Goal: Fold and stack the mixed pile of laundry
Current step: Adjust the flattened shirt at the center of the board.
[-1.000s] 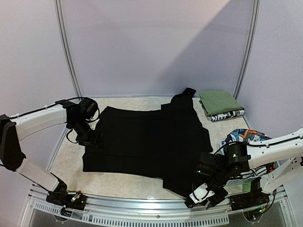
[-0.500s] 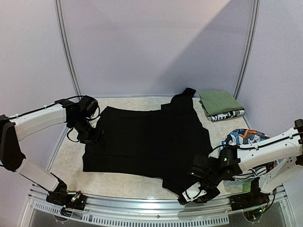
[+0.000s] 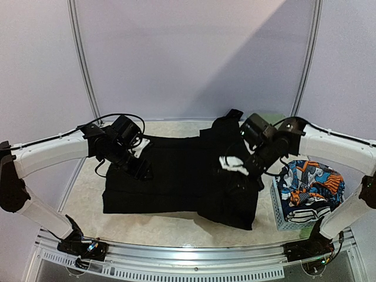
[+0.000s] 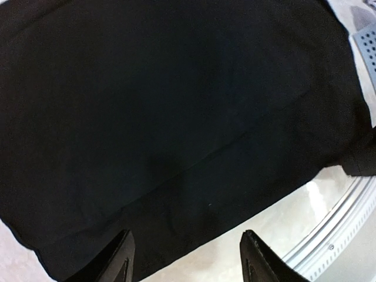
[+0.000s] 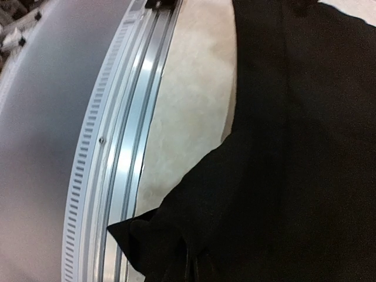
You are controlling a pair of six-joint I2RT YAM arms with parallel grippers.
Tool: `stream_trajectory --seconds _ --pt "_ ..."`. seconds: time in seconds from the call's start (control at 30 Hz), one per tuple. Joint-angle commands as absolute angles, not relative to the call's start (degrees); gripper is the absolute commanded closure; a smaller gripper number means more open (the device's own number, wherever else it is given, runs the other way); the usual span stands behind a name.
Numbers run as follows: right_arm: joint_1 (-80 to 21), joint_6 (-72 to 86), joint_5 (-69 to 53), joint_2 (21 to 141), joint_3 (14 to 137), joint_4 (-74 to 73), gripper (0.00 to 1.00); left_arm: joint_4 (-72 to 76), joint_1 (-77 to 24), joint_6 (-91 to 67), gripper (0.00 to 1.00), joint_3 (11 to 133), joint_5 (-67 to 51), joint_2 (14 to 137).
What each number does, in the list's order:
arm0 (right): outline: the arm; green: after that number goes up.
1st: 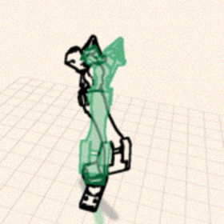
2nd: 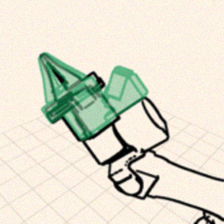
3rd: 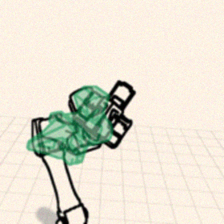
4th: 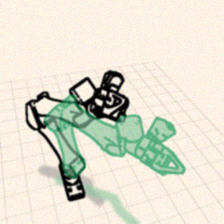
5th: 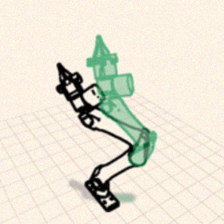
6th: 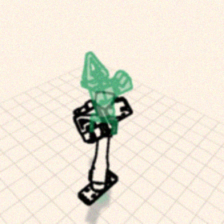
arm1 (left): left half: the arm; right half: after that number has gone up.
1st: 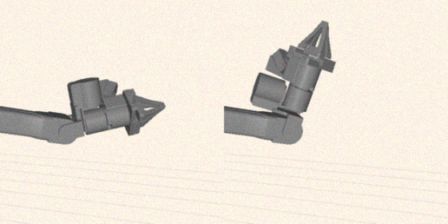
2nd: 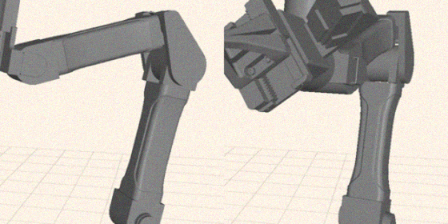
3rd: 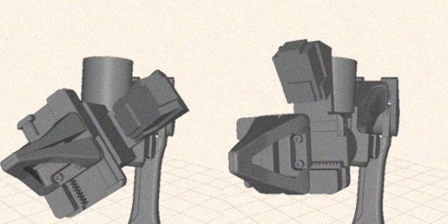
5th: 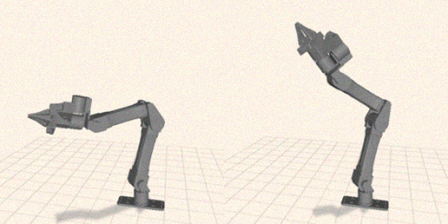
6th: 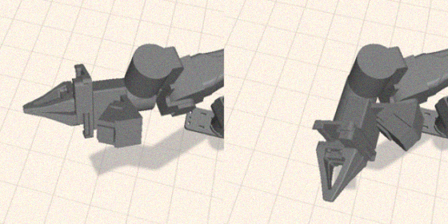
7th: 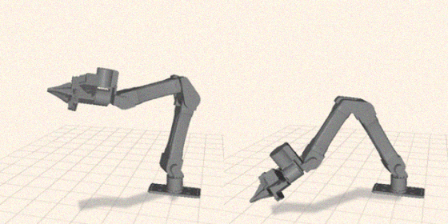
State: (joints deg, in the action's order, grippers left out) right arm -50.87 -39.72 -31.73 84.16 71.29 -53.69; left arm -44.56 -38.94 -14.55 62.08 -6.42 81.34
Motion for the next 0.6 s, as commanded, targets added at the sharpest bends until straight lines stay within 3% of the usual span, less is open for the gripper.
stream_trajectory --seconds 0.0,0.1,0.27,0.37,0.57 --pt "-38.4 -35.8 -48.7 92.0 75.5 -54.6 0.96 -40.8 -42.1 -11.2 0.38 65.3 -6.5 83.5" --pt "-30.4 -28.0 -50.8 101.2 77.4 -50.6 0.79 -40.0 -44.0 -10.9 0.38 65.7 -6.7 84.7" --pt "-26.4 -16.4 -38.6 104.4 74.2 -41.9 0.54 -37.9 -47.9 -10.8 0.37 65.0 -7.5 86.2" --pt "-26.4 -16.7 -34.0 97.1 70.7 -40.8 0.52 -37.9 -49.2 -11.0 0.37 65.0 -6.7 88.1" --pt "-29.0 -31.4 -38.2 79.7 62.9 -52.8 0.60 -32.8 -50.2 -13.9 0.39 62.3 -10.8 90.4"
